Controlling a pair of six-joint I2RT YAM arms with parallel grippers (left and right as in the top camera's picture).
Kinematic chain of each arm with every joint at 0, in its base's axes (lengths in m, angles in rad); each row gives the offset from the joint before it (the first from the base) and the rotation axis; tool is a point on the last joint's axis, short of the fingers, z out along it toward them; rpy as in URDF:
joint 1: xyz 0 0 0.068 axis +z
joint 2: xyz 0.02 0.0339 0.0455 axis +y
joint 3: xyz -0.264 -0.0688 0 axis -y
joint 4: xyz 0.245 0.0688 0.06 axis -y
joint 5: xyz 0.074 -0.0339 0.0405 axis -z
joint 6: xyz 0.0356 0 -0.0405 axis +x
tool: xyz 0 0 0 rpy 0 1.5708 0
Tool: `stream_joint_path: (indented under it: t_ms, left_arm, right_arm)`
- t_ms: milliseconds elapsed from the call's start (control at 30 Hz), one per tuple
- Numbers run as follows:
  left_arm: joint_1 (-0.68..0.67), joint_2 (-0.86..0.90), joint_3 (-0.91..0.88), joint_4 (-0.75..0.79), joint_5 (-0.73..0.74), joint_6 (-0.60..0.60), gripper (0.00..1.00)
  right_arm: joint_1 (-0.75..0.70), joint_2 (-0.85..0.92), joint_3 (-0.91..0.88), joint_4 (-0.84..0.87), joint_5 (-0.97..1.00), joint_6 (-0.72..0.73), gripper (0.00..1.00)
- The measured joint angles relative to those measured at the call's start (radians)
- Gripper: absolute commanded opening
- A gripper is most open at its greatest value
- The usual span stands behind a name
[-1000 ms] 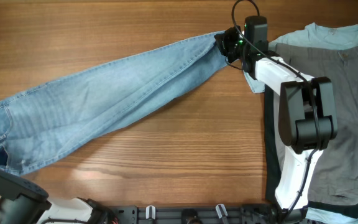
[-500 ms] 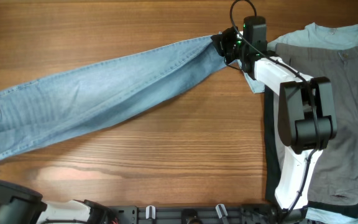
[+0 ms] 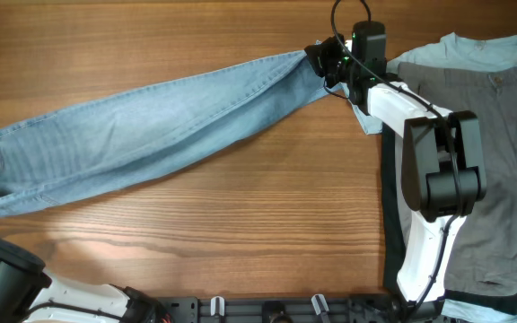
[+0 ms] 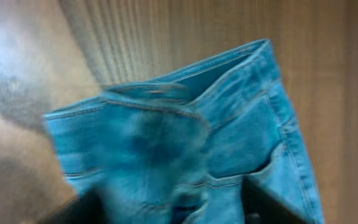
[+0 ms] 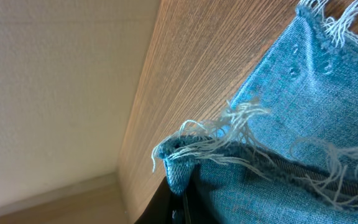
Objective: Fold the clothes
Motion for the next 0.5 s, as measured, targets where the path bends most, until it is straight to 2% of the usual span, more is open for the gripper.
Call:
stream_joint_path:
  t_ms: [100, 167, 200, 233, 267, 300, 333, 400, 500]
  left_arm:
    - [0.0, 0.0, 0.0, -0.006, 0.017, -0.002, 0.85]
    - [0.0, 0.0, 0.0, -0.02, 0.022, 0.002, 0.83]
    - [0.0, 0.0, 0.0, -0.027, 0.023, 0.021, 0.73]
    - [0.0, 0.0, 0.0, -0.032, 0.026, 0.044, 0.59]
    - [0.0, 0.0, 0.0, -0.032, 0.033, 0.052, 0.34]
    - [0.0, 0.0, 0.0, -0.035, 0.045, 0.08, 0.19]
    - [0.0, 0.0, 0.0, -0.04, 0.054, 0.089, 0.1]
    - [0.0, 0.0, 0.0, -0.041, 0.063, 0.105, 0.04]
    - [0.0, 0.0, 0.0, -0.045, 0.067, 0.119, 0.04]
  right_arm:
    - [-0.001, 0.0, 0.0, 0.0, -0.001, 0.003, 0.14]
    - [-0.002, 0.0, 0.0, 0.0, -0.001, 0.003, 0.18]
    - [-0.002, 0.0, 0.0, 0.0, -0.004, 0.002, 0.29]
    - [-0.002, 0.0, 0.0, 0.001, -0.005, -0.006, 0.34]
    - [-0.002, 0.0, 0.0, 0.0, -0.011, -0.026, 0.39]
    - [-0.002, 0.0, 0.0, 0.003, -0.024, -0.058, 0.45]
    - [-0.005, 0.0, 0.0, 0.003, -0.046, -0.103, 0.45]
    - [-0.01, 0.0, 0.0, -0.008, -0.092, -0.172, 0.4]
    - [-0.019, 0.0, 0.0, -0.07, -0.126, -0.214, 0.34]
